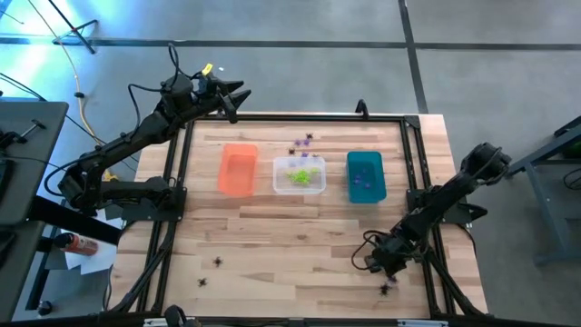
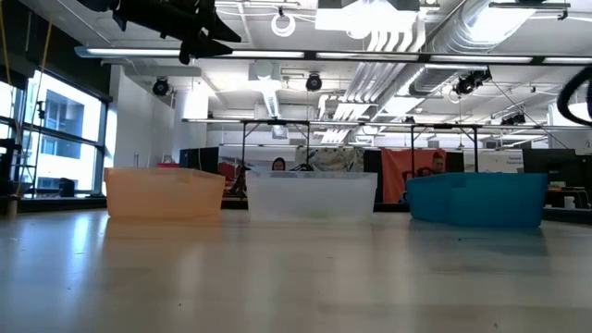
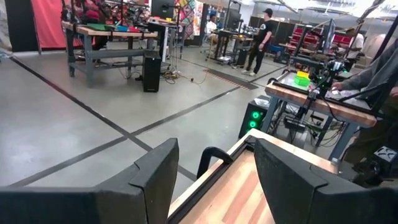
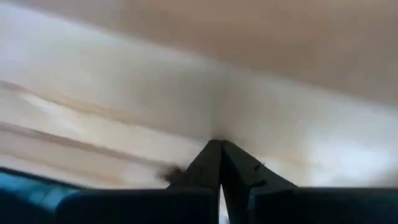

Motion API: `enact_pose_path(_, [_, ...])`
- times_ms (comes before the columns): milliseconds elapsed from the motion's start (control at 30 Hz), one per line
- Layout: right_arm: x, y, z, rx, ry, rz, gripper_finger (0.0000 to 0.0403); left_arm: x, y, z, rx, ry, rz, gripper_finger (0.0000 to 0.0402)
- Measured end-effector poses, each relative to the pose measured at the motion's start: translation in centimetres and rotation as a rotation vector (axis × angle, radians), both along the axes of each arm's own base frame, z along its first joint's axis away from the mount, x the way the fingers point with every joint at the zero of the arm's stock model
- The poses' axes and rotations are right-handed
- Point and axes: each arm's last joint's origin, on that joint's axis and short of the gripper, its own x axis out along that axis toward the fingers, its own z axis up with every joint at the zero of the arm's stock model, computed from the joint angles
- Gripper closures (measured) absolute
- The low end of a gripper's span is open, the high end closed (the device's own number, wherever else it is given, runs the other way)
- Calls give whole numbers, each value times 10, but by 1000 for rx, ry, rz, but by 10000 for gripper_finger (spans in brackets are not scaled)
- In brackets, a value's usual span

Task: Sort Halloween decoration
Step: Put the purple spider toy into the blue bin

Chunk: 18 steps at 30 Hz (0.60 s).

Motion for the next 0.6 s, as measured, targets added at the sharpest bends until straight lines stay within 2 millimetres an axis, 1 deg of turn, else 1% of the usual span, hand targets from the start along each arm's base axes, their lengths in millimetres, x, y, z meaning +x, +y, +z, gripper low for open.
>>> enact_pose_path(200, [3, -4, 30, -250, -265, -34, 402, 0, 0, 0, -18, -13, 1, 202])
enact_pose_path(300, [5, -8, 44, -370, -475, -46, 402, 0, 0, 0, -23, -16, 2, 202])
enact_pose_path(400, [11, -8, 60, -524, -753, -35, 403, 0, 0, 0, -31, -22, 2, 202])
enact_pose_path(467, [11, -8, 68, -617, -869, -41, 403, 0, 0, 0, -32, -23, 2, 202])
enact_pose_path(600, [6, -4, 79, -757, -1023, -118, 403, 0, 0, 0, -42, -28, 3, 202])
